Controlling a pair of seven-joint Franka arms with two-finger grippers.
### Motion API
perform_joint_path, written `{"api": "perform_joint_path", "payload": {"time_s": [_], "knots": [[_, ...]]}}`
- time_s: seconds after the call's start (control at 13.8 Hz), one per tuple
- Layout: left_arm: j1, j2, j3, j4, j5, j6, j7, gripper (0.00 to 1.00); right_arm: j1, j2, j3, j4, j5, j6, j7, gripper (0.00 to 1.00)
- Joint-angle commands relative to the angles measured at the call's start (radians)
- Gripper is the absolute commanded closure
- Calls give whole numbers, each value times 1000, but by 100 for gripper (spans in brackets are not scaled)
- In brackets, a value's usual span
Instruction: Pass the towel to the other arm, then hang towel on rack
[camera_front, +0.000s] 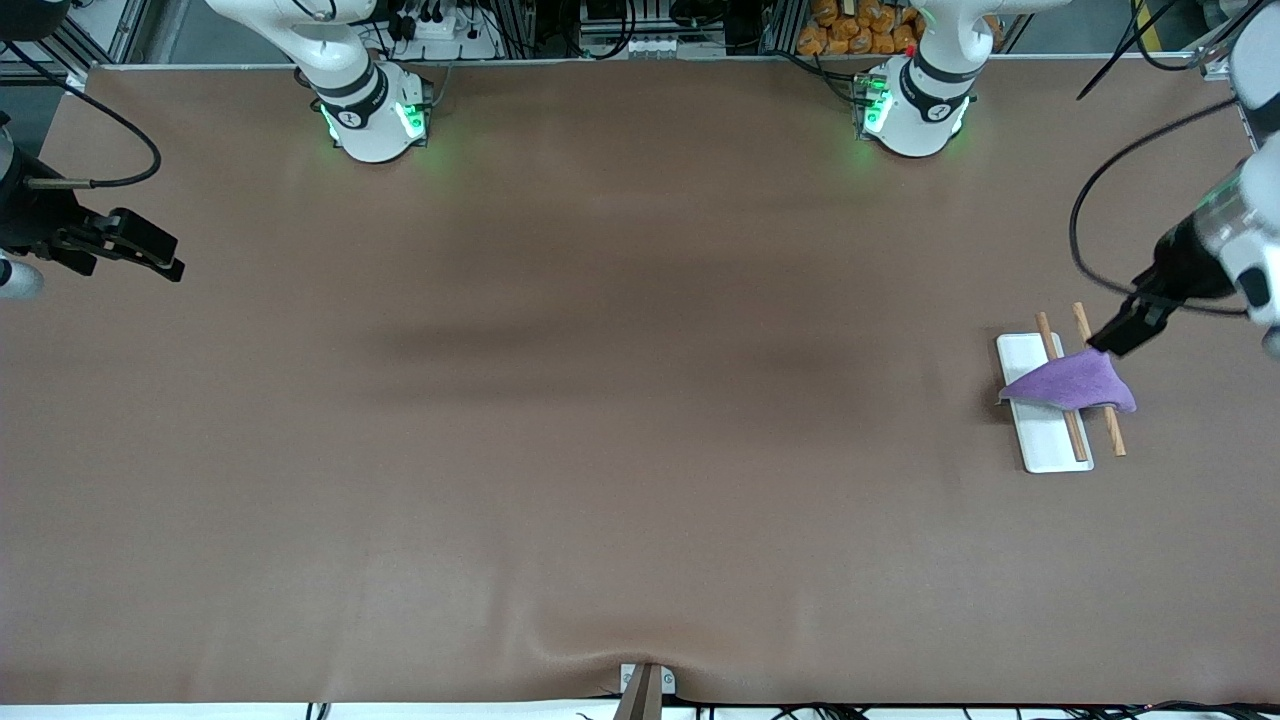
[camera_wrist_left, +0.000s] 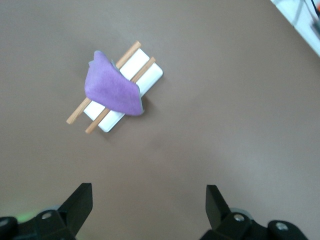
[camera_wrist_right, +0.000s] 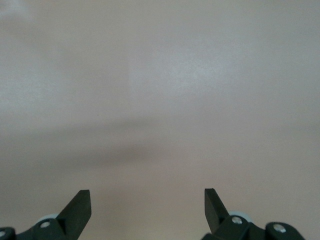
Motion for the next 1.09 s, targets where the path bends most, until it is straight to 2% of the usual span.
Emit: {"api": "perform_joint_path", "payload": {"time_s": [0.0,0.29,0.58,1.02], "knots": [[-10,-95,13,-40,-42,-45,181,0,-10,11,2,25,19,-16,0,0],[-59,-139,-13,-34,-50,-212,419,0,-10,11,2,25,19,-16,0,0],[-95,-141,-7,23,-44,-271,614,0,-10,11,2,25,19,-18,1,0],[-95,-100,-7,64,-32,-266,662,0,-9,11,2,24,19,-18,0,0]]}}
